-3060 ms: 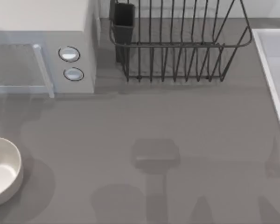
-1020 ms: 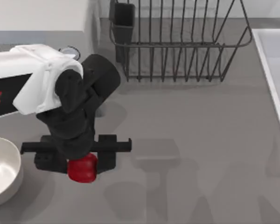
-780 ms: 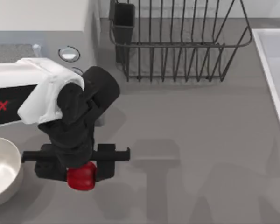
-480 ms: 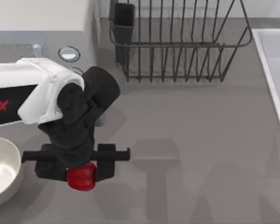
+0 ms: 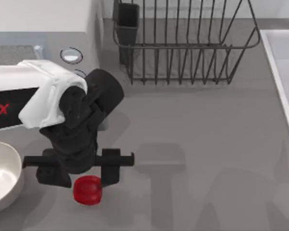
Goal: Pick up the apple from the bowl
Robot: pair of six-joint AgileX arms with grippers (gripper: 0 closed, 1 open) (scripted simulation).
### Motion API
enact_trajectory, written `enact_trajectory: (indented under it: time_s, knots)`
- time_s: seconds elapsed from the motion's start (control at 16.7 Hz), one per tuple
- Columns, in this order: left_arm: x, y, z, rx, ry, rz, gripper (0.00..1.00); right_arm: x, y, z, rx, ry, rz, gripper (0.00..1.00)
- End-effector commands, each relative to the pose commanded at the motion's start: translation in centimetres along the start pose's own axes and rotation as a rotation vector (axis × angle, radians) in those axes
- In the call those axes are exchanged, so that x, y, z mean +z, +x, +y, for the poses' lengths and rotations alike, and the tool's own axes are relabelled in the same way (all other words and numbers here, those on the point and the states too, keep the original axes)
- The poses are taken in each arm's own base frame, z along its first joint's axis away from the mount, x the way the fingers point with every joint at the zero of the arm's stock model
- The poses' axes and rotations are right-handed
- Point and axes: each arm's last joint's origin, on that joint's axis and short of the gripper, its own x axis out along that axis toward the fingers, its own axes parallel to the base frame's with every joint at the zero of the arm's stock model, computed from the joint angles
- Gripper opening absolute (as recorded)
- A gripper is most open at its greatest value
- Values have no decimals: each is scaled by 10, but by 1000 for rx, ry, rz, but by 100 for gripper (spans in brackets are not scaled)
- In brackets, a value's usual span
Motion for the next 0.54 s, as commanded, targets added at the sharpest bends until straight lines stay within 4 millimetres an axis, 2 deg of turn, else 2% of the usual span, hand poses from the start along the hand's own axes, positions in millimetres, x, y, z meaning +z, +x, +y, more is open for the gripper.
enact_trajectory:
  time_s: [0.18, 0.54]
  knots:
    - [0, 0, 0, 0, 0, 0, 98, 0, 0, 0, 0, 0, 0, 100]
    - [0, 0, 0, 0, 0, 0, 100, 0, 0, 0, 0, 0, 0, 100]
